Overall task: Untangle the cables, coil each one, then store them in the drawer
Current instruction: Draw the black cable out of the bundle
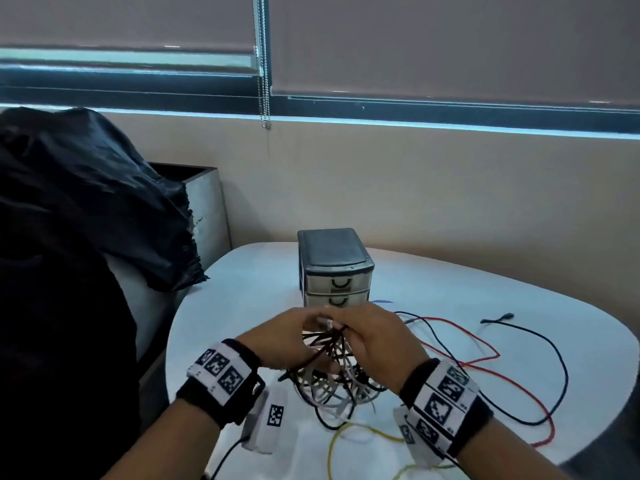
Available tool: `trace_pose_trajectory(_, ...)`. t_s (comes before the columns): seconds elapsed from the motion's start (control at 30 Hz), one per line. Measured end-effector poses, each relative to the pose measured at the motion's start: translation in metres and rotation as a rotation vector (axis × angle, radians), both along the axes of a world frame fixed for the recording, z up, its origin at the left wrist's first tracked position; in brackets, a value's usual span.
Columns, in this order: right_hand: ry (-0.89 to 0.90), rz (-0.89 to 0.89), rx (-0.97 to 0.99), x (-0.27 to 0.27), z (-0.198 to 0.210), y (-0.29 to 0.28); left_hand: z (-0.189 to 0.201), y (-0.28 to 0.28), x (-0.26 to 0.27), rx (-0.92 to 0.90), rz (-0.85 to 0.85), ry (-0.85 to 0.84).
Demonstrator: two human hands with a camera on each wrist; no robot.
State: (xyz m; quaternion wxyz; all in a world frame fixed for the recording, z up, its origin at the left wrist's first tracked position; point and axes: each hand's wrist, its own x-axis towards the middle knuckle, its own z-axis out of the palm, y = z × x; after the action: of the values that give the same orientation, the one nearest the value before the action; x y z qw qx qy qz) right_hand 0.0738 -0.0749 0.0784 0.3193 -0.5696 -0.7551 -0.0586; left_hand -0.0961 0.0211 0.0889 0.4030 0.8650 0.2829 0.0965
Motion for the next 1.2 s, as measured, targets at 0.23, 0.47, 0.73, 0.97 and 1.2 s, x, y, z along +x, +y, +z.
trace_pose_trajectory(0.23, -0.389, -0.188, 0.084, 0.011, 0.033, 0.003, -0.04, 0.001, 0.014, -0.045, 0.165, -0.186)
trace_pose_trajectory(0.47, -0.374, -0.39, 0.057, 0.016, 0.039, 0.0, -0.048, 0.007, 0.018, -0.066, 0.488, -0.161)
trace_pose_trajectory(0.73, -0.055, -0.233, 0.084, 0.012, 0.055, -0.014, -0.039, 0.012, 0.009, -0.009, 0.652, -0.141)
trace_pose_trajectory(0.97, 0.287, -0.056, -0.274, 0.027, 0.04, 0.004, -0.025, 0.005, 0.012, 0.127, 0.78, -0.188)
trace_pose_trajectory(1.2, 1.093, 0.026, -0.454, 0.031, 0.07, 0.017, -0.015, 0.022, 0.002, -0.007, 0.723, -0.461)
